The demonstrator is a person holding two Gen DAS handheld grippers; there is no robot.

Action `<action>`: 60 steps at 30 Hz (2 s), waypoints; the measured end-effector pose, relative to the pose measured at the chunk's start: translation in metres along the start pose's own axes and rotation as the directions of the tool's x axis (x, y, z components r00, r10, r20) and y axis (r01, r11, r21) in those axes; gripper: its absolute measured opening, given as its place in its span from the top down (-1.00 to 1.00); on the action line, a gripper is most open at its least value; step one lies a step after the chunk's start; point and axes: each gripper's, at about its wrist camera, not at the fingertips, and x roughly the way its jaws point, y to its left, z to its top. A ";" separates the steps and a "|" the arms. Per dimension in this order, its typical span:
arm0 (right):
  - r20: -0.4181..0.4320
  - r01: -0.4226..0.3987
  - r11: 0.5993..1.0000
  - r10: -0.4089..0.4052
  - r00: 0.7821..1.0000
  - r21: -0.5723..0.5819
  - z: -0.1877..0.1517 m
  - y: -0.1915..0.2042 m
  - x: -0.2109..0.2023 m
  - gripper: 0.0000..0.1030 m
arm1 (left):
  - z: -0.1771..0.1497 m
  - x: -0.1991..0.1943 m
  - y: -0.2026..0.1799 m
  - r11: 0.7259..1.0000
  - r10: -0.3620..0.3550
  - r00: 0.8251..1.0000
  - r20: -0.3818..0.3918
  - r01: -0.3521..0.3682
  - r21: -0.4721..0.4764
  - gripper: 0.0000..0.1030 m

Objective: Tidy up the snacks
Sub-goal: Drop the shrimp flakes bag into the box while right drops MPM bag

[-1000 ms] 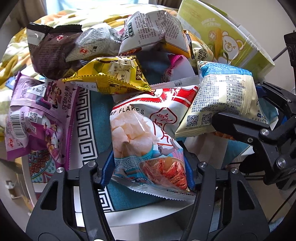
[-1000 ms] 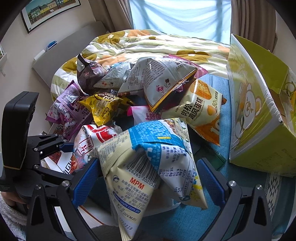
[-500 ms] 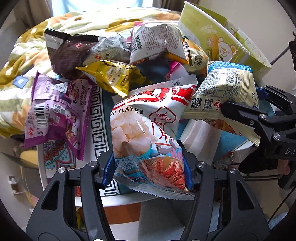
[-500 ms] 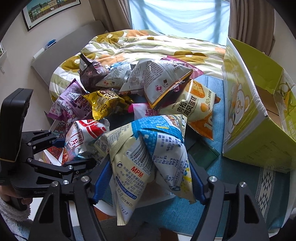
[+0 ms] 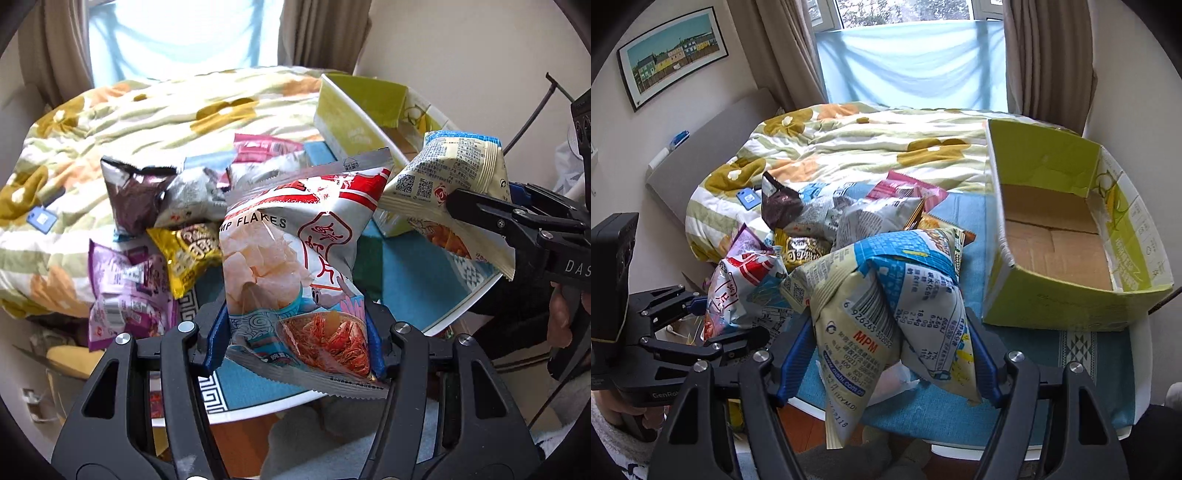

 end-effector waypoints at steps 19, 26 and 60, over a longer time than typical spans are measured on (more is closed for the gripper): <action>0.118 0.141 0.986 -0.152 0.981 0.094 0.098 -0.161 -0.051 -0.37 | 0.206 0.090 -0.139 0.996 0.059 0.993 0.098 -0.065 0.059 -0.07; 0.105 0.138 0.986 -0.148 0.983 0.095 0.132 -0.236 -0.029 -0.37 | 0.256 0.178 -0.181 0.991 0.125 0.992 -0.003 -0.125 0.037 -0.08; -0.061 0.027 0.999 -0.025 0.998 0.030 0.183 -0.268 0.093 -0.46 | 0.219 0.178 -0.142 0.969 0.240 0.967 -0.084 -0.244 -0.042 -0.81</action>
